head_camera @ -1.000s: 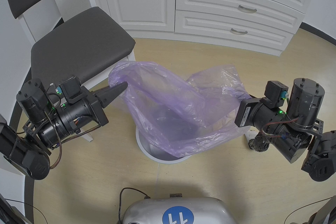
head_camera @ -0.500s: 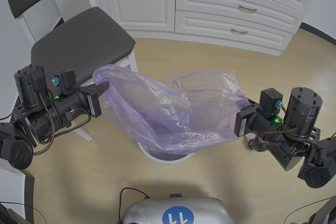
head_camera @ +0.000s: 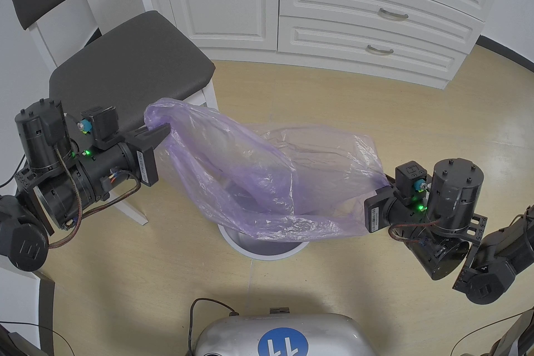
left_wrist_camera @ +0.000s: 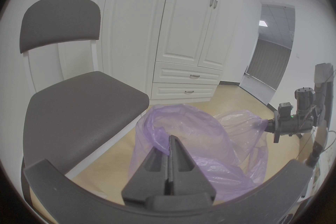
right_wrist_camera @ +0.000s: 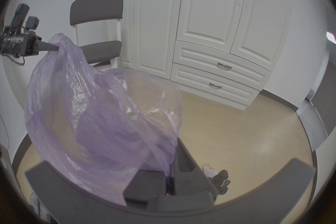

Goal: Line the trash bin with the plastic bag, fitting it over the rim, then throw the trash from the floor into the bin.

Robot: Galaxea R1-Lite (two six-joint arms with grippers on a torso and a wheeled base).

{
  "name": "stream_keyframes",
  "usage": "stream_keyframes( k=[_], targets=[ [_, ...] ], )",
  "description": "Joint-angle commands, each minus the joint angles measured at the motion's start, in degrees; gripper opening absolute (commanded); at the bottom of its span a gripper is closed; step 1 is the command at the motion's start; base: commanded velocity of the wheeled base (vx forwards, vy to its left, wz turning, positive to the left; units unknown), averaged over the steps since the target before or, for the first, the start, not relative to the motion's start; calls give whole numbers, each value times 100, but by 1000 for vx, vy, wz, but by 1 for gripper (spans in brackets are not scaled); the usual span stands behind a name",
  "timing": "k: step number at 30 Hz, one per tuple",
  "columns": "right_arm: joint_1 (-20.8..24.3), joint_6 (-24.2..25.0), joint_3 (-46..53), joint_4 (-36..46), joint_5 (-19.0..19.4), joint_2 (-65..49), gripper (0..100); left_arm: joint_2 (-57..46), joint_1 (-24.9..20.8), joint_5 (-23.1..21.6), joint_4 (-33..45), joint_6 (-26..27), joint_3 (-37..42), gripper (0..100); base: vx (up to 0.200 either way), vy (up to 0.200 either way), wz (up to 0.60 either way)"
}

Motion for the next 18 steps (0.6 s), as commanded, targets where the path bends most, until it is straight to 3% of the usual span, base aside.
stream_keyframes(
  k=[1, 6, 11, 18],
  targets=[
    [-68, -116, 100, -332, -64, 420, 0, 141, -30, -8, -29, 217, -12, 0, 0, 0, 0],
    [-104, -635, 346, -1079, -90, 587, 0, -87, -56, -17, -29, 656, 155, 0, 0, 0, 0],
    [-605, -1303, 583, -1870, -82, 842, 0, -105, 14, -96, -29, 665, 208, 0, 0, 0, 0],
    [-1026, -1646, 627, -2098, -90, 982, 0, 27, 401, -351, -20, 797, 181, 0, 0, 0, 0]
  ],
)
